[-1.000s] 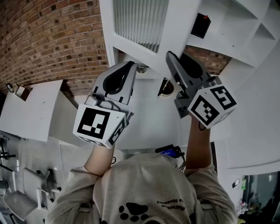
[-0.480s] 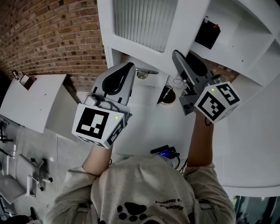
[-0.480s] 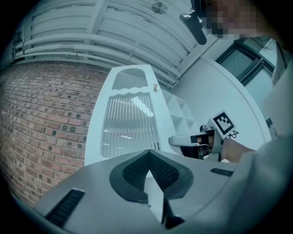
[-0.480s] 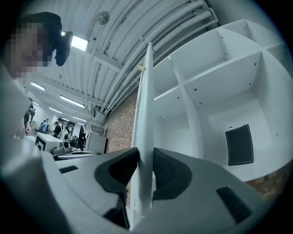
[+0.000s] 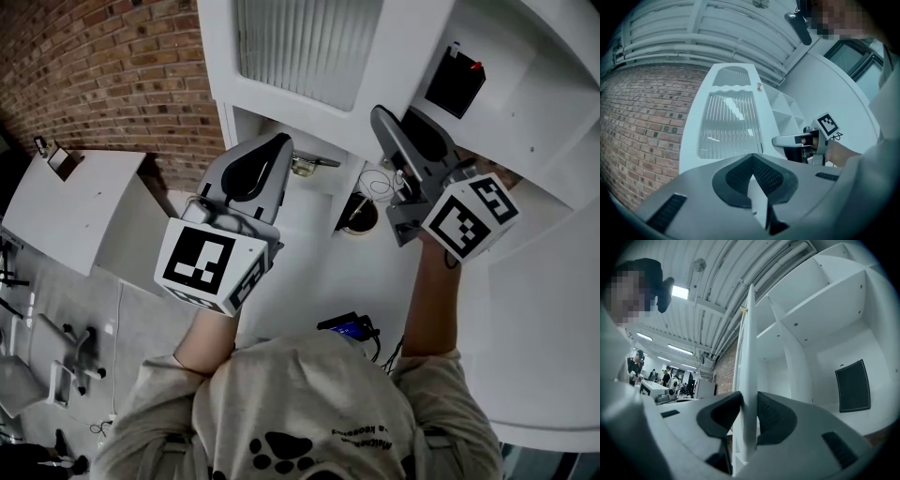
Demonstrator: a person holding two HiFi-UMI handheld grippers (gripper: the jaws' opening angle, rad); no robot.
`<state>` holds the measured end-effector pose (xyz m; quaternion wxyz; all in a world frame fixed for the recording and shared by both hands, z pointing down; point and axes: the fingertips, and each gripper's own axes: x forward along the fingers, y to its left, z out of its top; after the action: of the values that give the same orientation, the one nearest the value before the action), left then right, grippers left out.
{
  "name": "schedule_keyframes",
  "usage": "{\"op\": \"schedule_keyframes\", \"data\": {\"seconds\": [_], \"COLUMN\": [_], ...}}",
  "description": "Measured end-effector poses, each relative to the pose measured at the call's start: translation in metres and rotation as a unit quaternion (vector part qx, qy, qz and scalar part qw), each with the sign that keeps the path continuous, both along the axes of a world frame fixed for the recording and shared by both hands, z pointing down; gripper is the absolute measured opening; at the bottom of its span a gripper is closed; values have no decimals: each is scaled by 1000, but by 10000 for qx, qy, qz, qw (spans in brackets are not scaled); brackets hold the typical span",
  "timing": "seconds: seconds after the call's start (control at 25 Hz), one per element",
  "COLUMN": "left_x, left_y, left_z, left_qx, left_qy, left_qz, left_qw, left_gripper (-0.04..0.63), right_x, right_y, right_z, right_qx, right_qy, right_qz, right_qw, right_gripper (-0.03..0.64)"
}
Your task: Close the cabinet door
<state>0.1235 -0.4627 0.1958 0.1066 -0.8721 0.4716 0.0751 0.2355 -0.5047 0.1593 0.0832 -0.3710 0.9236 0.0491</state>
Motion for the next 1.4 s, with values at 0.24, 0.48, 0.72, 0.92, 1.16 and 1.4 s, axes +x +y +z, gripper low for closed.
{"op": "schedule_keyframes", "data": {"seconds": [0.24,0.48,0.72,0.92,1.16,1.4], "left_x": [13,26,40,50,56,62], "left_y": [-15,-29,-40,-44,-52,-57], "left_z": [1,2,5,8,8,3], "left_qx": [-11,-25,-35,-71,-91,-49], "left_qy": [-29,-80,-106,-120,-129,-150], "left_qz": [-19,-14,11,51,66,161], "left_qw": [10000,10000,9999,9999,9999,9997], "left_gripper": [8,8,8,8,8,8], "right_x": [7,11,14,16,18,17], "right_y": [-16,-29,-41,-48,-57,-62], "right_z": [0,-1,0,0,0,1], "right_qx": [-37,-73,-101,-120,-161,-177], "right_qy": [6,29,66,79,103,108], "right_qz": [-154,-305,-445,-529,-571,-528], "right_qw": [9999,9995,9989,9985,9982,9984], "right_gripper": [114,117,119,121,124,129]}}
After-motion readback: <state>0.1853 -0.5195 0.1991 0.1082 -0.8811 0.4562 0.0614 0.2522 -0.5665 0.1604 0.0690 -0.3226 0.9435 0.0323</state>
